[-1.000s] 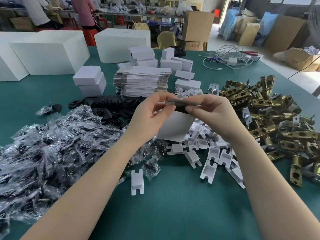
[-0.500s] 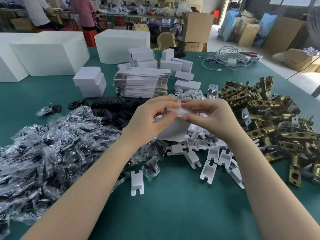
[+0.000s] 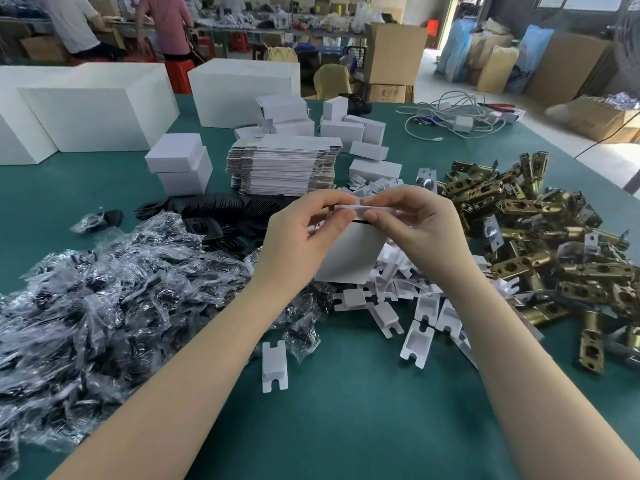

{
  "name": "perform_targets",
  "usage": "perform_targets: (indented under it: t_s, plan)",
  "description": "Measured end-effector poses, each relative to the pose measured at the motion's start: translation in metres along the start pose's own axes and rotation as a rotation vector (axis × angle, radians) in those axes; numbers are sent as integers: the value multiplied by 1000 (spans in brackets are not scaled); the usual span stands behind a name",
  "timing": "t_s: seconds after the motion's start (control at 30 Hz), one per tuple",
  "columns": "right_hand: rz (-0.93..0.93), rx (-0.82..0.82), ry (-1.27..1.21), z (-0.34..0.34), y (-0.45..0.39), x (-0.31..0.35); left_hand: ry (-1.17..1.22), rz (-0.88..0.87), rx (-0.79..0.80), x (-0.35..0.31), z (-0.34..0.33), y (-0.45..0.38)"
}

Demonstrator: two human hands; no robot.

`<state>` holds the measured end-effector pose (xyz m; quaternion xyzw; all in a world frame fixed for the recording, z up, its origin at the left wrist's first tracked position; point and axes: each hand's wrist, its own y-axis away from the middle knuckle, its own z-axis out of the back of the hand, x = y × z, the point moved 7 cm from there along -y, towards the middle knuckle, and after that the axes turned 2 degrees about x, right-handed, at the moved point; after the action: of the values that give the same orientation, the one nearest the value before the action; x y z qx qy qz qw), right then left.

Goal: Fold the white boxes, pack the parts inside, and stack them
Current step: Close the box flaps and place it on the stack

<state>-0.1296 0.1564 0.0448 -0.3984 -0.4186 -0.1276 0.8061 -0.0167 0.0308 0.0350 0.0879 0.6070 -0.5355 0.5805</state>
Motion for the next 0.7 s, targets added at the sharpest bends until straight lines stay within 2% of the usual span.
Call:
perform_targets:
  t_s: [0.17, 0.37, 0.7]
  plan:
    - [-5, -3, -9, 0, 1, -1, 57, 30, -15, 1, 0, 0]
    - [-59, 49, -155, -1, 2, -4, 70, 8, 59, -1, 3, -2]
    - [-64, 29, -159, -1, 4, -4, 59, -40, 147, 3, 8, -3]
